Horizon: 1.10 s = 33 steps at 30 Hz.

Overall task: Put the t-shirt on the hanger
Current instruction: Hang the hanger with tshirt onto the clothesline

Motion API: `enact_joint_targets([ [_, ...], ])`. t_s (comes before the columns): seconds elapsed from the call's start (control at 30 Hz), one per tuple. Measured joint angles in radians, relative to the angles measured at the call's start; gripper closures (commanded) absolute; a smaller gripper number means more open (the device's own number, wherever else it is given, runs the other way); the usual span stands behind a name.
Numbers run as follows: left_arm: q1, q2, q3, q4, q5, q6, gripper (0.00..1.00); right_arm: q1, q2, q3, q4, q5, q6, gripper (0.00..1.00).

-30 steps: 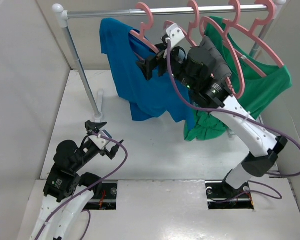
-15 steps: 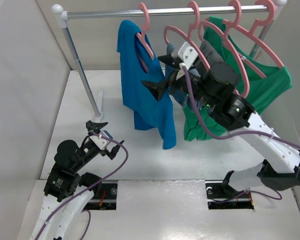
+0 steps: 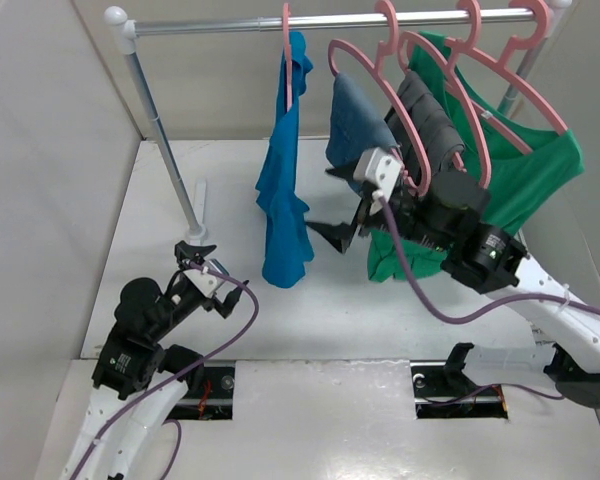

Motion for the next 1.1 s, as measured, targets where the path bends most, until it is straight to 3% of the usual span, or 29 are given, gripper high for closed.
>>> enact_joint_targets([
  [0.17,0.0,-0.002,-0.027,0.008,-0.038,0.012,0.0,0.032,-0.065,-0.193,-0.033,-0.066,0.005,0.0],
  [0.47,0.0,-0.021,-0.105,0.021,-0.145,0.066,0.0,0.039,-0.205,-0.513,-0.071,-0.011,0.097,0.0],
  [0.83,0.013,-0.124,-0.222,0.029,-0.334,0.106,0.0,-0.001,-0.03,-0.78,-0.059,0.13,0.292,0.0],
  [1.1,0.07,-0.118,-0.29,0.04,-0.474,0.093,0.0,-0.108,-0.038,-0.909,-0.003,0.202,0.418,0.0],
])
